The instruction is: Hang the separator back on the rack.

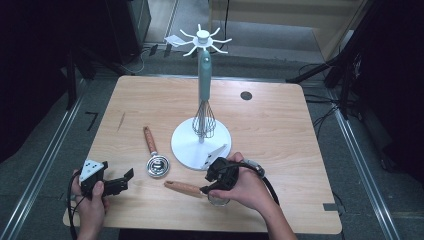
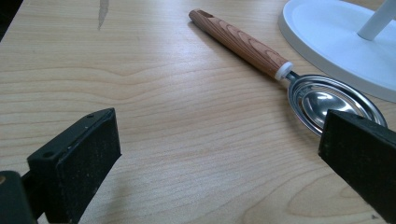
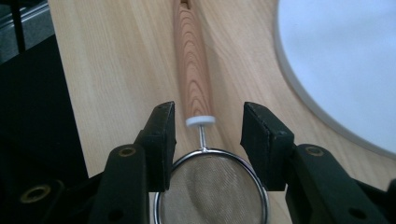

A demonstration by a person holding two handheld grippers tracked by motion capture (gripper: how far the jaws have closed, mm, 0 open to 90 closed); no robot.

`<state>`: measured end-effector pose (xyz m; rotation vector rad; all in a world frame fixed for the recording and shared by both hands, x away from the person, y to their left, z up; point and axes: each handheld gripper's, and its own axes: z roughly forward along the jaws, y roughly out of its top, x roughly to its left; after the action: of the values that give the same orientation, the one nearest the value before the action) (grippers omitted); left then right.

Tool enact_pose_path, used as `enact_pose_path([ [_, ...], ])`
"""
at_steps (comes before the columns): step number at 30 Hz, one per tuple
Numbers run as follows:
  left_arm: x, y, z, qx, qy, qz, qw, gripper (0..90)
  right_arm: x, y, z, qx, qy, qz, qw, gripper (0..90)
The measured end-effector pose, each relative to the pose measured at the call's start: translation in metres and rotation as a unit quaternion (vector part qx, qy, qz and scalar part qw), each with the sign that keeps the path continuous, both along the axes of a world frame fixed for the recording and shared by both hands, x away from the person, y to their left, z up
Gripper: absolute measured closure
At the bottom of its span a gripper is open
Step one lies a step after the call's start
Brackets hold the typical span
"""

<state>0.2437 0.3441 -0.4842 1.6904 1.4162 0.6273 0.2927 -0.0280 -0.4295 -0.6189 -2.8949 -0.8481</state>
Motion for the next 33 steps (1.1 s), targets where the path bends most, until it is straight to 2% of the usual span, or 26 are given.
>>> enact_pose_path([
  [6, 0.000, -0.001, 0.000, 0.002, -0.001, 0.000, 1.0000, 0.0, 0.002, 0.012, -0.006, -0.011, 0.016, 0.006, 0.9998, 57.0],
  [9, 0.000, 0.000, 0.000, 0.000, 0.000, 0.000, 1.0000, 0.0, 0.003, 0.021, -0.011, -0.021, 0.033, 0.008, 0.9992, 58.5],
  [12, 0.001, 0.000, 0.000, -0.001, 0.000, 0.000, 1.0000, 0.0, 0.006, 0.028, -0.017, -0.043, 0.049, 0.005, 0.9979, 58.6],
  [19, 0.001, 0.000, 0.000, -0.001, 0.003, -0.001, 1.0000, 0.0, 0.009, 0.038, -0.024, -0.075, 0.068, 0.005, 0.9949, 60.7],
  [23, 0.001, 0.000, 0.000, 0.000, 0.003, -0.001, 1.0000, 0.0, 0.010, 0.040, -0.028, -0.083, 0.069, 0.006, 0.9941, 61.0],
  [29, 0.001, 0.000, 0.000, 0.000, 0.003, 0.000, 1.0000, 0.0, 0.007, 0.048, -0.031, -0.102, 0.056, 0.016, 0.9930, 69.9],
  [33, 0.001, 0.001, 0.000, -0.004, 0.003, -0.001, 1.0000, 0.0, 0.002, 0.048, -0.030, -0.100, 0.050, 0.021, 0.9935, 70.4],
])
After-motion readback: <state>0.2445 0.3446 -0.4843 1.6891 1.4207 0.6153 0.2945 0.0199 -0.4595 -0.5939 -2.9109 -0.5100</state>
